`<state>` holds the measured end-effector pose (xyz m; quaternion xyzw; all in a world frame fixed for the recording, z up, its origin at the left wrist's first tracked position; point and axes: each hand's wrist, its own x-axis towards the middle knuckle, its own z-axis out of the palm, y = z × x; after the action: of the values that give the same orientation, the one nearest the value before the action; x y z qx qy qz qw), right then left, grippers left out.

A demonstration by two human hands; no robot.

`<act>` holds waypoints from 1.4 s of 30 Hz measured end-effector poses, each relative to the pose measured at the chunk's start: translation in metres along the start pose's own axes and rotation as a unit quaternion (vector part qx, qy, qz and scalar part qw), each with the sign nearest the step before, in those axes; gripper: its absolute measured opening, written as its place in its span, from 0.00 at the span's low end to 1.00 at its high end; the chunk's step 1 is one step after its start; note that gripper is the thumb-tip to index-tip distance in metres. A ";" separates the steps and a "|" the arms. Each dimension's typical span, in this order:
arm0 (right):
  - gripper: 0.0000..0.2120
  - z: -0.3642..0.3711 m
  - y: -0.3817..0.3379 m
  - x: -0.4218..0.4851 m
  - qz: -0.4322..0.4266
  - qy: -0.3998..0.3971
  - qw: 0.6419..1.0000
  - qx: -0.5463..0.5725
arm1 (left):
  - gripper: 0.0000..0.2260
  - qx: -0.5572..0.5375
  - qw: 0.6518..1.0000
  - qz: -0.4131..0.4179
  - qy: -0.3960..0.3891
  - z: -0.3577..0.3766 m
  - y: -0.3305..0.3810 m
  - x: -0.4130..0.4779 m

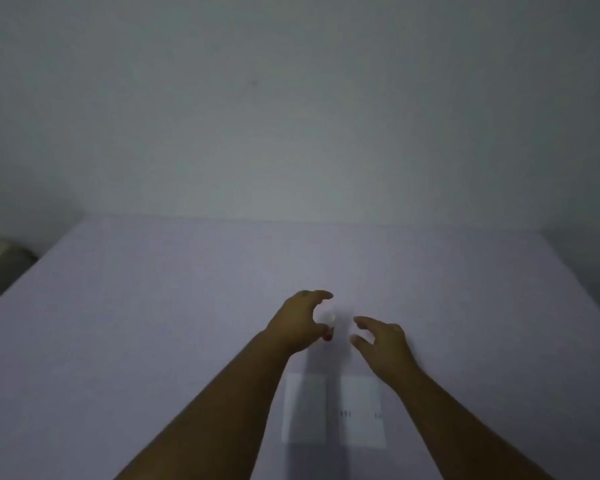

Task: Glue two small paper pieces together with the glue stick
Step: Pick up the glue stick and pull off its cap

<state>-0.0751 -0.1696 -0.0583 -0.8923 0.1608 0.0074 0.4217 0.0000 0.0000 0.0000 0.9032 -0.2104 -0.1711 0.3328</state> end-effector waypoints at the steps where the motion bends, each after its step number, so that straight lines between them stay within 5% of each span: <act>1: 0.20 0.005 0.003 0.002 0.003 -0.001 1.000 -0.004 | 0.28 -0.002 1.000 -0.004 -0.005 0.005 -0.002 0.002; 14: 0.19 0.041 0.014 0.025 0.008 -0.061 0.998 0.024 | 0.07 -0.112 0.991 -0.027 0.067 0.037 -0.031 0.025; 23: 0.09 0.029 0.001 0.020 0.024 -0.098 0.983 0.150 | 0.08 -0.322 0.940 -0.105 0.053 0.025 -0.040 0.025; 27: 0.10 0.027 -0.001 0.019 0.023 -0.053 0.987 0.151 | 0.06 -0.358 0.917 -0.131 0.121 0.019 -0.042 0.029; 30: 0.11 0.025 0.010 0.016 0.058 -0.020 0.984 0.168 | 0.09 -0.293 0.925 -0.156 0.183 0.008 -0.053 0.033; 35: 0.12 0.025 0.022 0.012 0.088 0.007 0.973 0.213 | 0.06 -0.060 0.983 -0.130 0.115 0.024 -0.074 0.027; 42: 0.10 0.030 0.018 0.014 0.077 0.009 0.965 0.252 | 0.09 -0.012 0.990 -0.117 0.077 0.050 -0.087 0.022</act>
<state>-0.0636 -0.1610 -0.0931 -0.7423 0.2289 -0.0088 0.6297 0.0193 0.0229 -0.0986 0.9279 -0.0755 -0.1416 0.3365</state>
